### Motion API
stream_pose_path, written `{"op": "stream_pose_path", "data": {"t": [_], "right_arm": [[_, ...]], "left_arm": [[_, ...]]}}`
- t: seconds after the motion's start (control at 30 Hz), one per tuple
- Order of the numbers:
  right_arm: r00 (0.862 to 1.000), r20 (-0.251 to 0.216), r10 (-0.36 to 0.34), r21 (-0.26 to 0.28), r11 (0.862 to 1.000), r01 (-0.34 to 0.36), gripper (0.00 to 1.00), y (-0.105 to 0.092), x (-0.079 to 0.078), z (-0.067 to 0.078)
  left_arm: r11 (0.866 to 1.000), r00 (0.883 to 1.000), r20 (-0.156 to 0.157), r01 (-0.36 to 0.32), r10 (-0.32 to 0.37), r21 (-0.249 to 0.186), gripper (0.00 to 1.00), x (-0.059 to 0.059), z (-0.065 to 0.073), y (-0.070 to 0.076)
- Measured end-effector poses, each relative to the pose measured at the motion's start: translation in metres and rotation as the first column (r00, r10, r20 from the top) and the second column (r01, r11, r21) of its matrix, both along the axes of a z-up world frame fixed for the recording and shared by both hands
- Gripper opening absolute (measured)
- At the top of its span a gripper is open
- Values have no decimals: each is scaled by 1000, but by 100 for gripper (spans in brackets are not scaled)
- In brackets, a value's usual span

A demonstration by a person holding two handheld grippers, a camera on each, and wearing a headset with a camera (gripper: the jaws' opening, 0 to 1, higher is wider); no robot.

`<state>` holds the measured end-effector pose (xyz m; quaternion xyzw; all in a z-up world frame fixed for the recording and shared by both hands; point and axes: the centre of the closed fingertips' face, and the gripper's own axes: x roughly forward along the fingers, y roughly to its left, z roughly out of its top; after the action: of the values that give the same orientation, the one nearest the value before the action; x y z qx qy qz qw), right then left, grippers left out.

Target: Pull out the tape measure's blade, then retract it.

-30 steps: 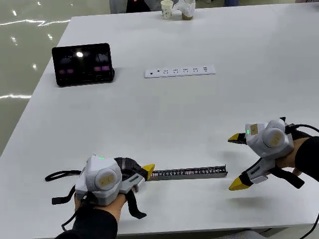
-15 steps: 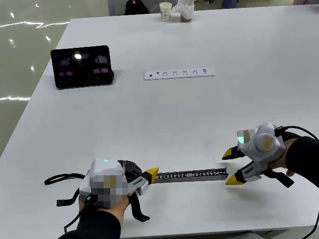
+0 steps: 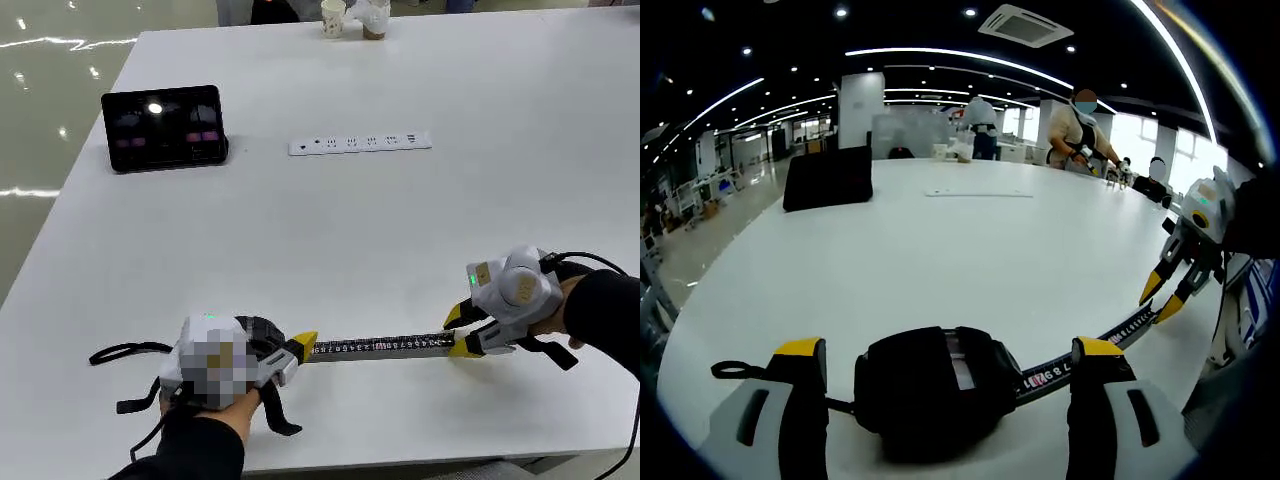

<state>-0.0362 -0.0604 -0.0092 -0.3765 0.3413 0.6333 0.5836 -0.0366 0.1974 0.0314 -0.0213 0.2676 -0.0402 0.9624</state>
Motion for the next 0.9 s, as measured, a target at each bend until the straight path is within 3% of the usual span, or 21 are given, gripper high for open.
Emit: {"op": "stream_pose_path", "data": {"t": [0.27,0.5,0.57,0.63,0.9], "right_arm": [[1000,-7,-6,-22,1000,5,13,0,-2,-4],[999,6,42,-43,998,-41,12,0,-2,-4],[1000,-16,15,-52,999,-16,12,0,0,-5],[1000,-25,1,-65,998,-3,12,0,0,-5],[999,-37,-39,-73,997,37,11,-1,1,-6]], "left_arm": [[1000,1000,-1,-5,5,-2,94,0,0,1],[1000,1000,-15,-16,16,-8,88,-1,-2,3],[1000,1000,-16,-18,18,-3,84,-1,-2,4],[999,999,-37,-26,25,-19,79,-3,-5,4],[999,997,-60,-46,46,-12,66,-5,-8,9]]}}
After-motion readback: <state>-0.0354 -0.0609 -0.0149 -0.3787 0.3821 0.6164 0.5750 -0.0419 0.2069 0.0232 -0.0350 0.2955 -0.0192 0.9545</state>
